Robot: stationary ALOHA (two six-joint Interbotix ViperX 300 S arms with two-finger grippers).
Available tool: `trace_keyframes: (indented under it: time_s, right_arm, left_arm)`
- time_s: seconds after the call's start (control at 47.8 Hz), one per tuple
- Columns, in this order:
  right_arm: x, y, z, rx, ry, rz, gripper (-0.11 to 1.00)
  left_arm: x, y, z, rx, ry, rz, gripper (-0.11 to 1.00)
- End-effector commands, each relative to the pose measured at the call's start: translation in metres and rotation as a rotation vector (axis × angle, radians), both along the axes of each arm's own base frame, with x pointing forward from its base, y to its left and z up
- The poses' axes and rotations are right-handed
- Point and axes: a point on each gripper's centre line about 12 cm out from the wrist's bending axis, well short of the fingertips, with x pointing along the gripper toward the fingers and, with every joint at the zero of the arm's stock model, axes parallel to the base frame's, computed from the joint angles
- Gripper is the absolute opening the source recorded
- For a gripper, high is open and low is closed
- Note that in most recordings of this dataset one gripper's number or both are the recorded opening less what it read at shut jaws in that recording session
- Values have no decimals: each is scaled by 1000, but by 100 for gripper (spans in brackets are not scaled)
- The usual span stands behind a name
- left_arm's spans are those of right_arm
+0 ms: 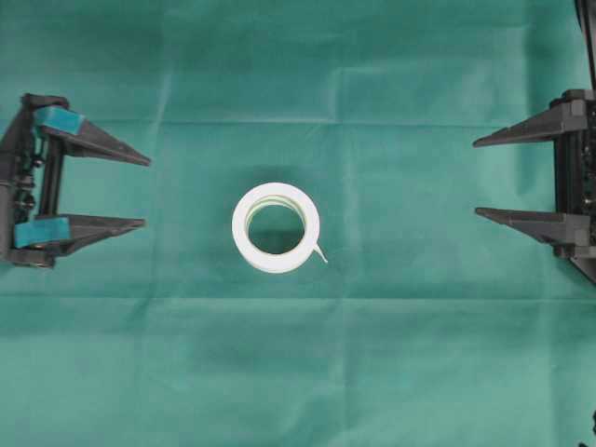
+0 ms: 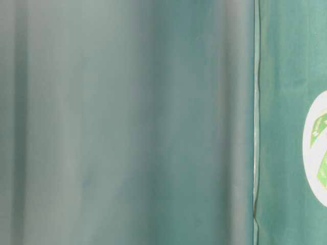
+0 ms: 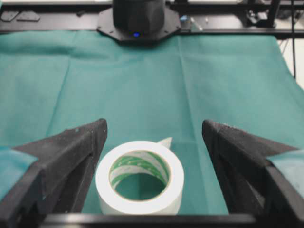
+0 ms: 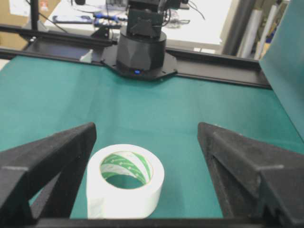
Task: Peel off the duct tape with your right arm.
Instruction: 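Move the left gripper toward the white tape roll, then lower the left gripper and pinch the tape roll's rim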
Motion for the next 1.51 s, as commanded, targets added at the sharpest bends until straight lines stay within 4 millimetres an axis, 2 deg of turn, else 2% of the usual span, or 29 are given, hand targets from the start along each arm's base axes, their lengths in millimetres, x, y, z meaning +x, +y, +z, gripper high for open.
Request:
trace_keyframes:
  time_s: [0.0,0.439,0.837,1.235,1.486]
  right_arm:
    - [3,0,11,-2,-29,-2,82]
    - [3,0,10,-2,-26,-2,82]
    - [2,0,10,-2,-28,-2,82]
    - [2,0,13,-5,-34,-1,82]
    - [1,0,9,-5,-26,-1,82]
  left_arm:
    - [14,-1,13,-1,-21,-1,92]
    - [69,-3,8,24,65,0,92]
    - [94,-4,3,35,353,-8,92]
    - [132,-17,-26,119,642,-70,92]
    - [138,-20,-39,146,711,-89,92]
